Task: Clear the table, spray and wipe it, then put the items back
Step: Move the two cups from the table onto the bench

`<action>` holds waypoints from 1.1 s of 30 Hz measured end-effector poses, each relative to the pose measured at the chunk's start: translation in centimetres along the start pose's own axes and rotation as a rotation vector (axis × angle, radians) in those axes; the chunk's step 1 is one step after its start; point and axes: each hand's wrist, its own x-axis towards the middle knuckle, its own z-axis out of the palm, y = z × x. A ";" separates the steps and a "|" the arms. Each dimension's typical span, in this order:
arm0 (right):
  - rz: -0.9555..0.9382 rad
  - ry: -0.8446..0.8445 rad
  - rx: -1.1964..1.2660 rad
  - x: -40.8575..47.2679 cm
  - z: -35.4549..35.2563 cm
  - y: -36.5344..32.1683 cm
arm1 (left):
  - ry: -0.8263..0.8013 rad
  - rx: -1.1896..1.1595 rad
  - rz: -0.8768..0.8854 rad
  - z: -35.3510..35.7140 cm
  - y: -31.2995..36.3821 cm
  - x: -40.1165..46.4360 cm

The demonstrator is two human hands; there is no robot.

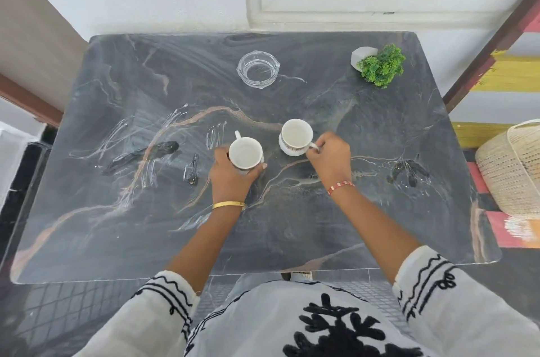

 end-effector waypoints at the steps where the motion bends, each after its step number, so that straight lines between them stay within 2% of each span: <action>1: -0.006 0.000 0.014 -0.2 0.1 -0.1 | -0.007 -0.009 -0.013 0.2 0.1 -0.1; 6: 0.001 -0.017 0.076 -0.5 0.0 -0.4 | -0.044 -0.059 -0.016 0.1 0.1 -0.7; 11: -0.046 -0.032 0.099 -0.7 -0.1 -0.3 | -0.015 -0.089 0.091 -1.9 -0.4 0.4; 14: -0.044 -0.036 0.117 -0.7 0.0 0.0 | -0.153 -0.021 0.123 -2.4 -0.3 2.6; 16: -0.035 -0.058 0.123 -0.7 0.1 0.2 | -0.250 -0.035 0.079 -2.3 0.1 3.7; 20: -0.043 -0.111 0.102 -1.0 0.1 0.4 | -0.321 -0.047 0.027 -2.5 0.6 4.8; 30: 0.080 -0.239 0.218 -2.0 0.3 0.1 | -0.262 0.120 0.115 -3.6 -1.0 3.6; 33: 0.137 -0.279 0.289 -2.1 0.2 -0.1 | -0.302 0.184 0.144 -3.6 -0.9 3.7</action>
